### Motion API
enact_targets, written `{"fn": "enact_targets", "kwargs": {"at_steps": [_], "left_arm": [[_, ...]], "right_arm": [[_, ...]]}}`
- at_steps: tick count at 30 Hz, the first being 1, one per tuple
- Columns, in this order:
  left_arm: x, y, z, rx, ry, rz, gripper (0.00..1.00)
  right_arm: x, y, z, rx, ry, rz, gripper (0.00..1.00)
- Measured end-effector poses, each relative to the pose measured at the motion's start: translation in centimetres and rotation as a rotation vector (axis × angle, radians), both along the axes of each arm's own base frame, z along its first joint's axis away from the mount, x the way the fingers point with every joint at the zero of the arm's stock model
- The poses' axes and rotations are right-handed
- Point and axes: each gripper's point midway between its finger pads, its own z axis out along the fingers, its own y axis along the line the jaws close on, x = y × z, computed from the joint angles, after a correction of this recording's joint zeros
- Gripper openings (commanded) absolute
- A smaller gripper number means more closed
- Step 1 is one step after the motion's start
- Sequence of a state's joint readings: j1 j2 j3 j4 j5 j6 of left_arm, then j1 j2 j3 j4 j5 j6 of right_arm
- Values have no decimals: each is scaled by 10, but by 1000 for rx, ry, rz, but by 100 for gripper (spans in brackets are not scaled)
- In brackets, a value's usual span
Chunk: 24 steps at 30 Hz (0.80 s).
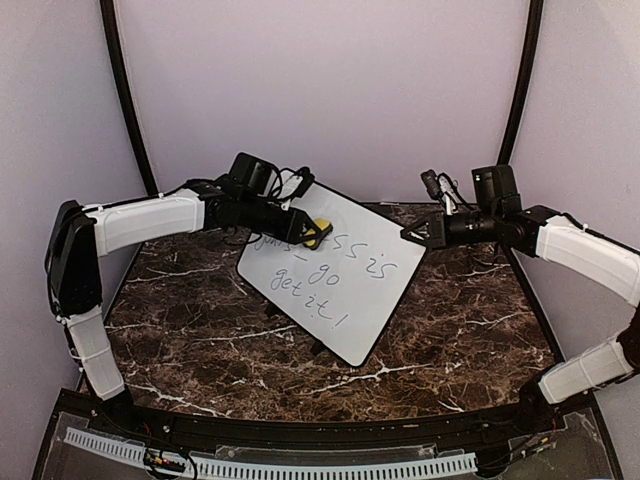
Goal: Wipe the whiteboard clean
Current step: Erase the center of the whiteboard.
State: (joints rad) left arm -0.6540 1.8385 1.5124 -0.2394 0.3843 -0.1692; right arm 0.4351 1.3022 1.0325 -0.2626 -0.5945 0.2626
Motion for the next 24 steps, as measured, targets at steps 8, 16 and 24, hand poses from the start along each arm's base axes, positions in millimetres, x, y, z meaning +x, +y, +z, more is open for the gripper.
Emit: {"fn": "enact_targets", "kwargs": {"at_steps": [8,16,24], "left_arm": [[8,-6,13,-22,-36,-1,12],[-18,8,-22,11,20,-7,12],[-24,9,-28,23,29,-12,12]], "right_arm": [[0,0,1,3,-1,3,0],[0,0,0,2,-1,3,0],[0,0,0,2,-1,3,0]]}}
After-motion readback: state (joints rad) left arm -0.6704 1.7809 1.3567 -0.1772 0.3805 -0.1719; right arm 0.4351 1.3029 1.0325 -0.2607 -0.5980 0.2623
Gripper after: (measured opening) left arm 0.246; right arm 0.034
